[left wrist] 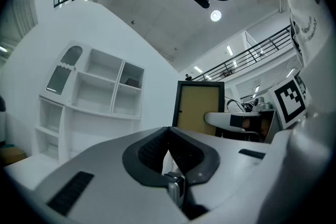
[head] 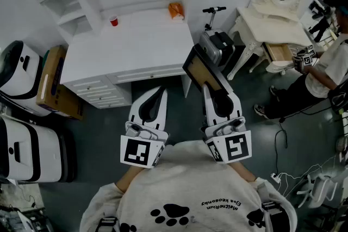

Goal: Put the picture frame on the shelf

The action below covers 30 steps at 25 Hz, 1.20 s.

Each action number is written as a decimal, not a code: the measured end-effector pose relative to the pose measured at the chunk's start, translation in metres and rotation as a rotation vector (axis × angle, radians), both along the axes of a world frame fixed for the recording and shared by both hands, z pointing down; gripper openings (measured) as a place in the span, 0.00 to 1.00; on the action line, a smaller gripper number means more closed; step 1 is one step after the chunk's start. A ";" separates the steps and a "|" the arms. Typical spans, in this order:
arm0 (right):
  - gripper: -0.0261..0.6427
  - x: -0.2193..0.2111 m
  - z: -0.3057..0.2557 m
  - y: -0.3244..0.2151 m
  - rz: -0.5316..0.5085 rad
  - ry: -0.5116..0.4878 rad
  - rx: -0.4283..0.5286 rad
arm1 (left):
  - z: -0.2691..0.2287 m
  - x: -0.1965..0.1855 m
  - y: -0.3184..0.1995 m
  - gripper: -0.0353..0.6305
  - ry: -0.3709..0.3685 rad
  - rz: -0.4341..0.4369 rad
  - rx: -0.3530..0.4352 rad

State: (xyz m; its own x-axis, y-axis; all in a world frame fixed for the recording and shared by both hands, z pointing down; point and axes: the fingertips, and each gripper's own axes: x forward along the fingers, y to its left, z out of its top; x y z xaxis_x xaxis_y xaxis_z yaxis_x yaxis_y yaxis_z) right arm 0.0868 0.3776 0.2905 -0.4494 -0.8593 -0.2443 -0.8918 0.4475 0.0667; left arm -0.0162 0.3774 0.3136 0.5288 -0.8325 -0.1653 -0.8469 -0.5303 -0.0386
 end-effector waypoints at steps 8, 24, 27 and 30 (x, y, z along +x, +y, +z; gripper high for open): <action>0.14 -0.015 0.001 0.012 0.016 0.004 -0.003 | -0.004 -0.015 0.010 0.08 0.070 0.004 -0.008; 0.14 -0.008 0.009 -0.032 0.023 -0.023 -0.022 | 0.013 -0.013 -0.035 0.08 0.027 0.024 -0.038; 0.14 -0.011 0.008 -0.057 0.015 -0.022 -0.017 | 0.015 -0.017 -0.059 0.08 -0.003 0.017 -0.037; 0.14 -0.011 0.006 -0.089 0.013 -0.021 -0.019 | 0.012 -0.019 -0.091 0.08 0.000 0.007 -0.038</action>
